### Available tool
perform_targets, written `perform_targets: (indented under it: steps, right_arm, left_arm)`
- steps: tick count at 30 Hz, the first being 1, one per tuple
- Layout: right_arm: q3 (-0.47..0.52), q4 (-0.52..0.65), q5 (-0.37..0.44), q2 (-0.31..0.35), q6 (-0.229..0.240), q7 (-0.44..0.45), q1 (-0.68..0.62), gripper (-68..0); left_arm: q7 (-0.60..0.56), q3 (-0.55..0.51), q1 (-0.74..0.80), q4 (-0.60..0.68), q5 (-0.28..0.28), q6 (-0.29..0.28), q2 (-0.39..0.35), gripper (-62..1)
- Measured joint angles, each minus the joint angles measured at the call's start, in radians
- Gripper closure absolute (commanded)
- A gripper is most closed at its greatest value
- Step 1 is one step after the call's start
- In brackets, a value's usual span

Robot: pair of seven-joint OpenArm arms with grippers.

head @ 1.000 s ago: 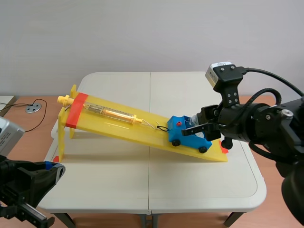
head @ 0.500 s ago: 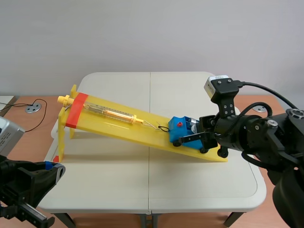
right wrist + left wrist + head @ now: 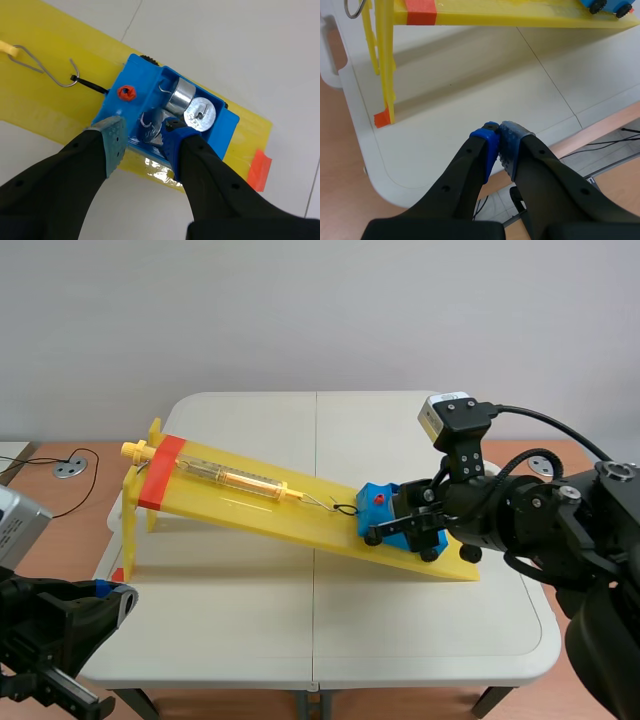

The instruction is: Place the four metal weights on the blue cart on the ramp.

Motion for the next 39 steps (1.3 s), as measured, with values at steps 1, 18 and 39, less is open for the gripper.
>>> perform_targets:
  steps: [1, 18, 39]
  right_arm:
    - [0.0, 0.0, 0.0, 0.0, 0.011, 0.0, 0.0, -19.6]
    - [0.088, 0.401, 0.144, 0.145, 0.05, -0.016, -0.211, -20.4]
    - [0.47, 0.505, 0.36, 0.358, 0.245, -0.136, -0.732, -20.4]
  left_arm:
    - [0.0, 0.0, 0.0, 0.0, 0.0, 0.0, 0.0, -2.7]
    - [0.023, 0.0, 0.0, 0.011, 0.0, -0.066, 0.0, -2.7]
    - [0.029, 0.137, -0.205, 0.082, 0.194, -0.055, 0.199, -2.6]
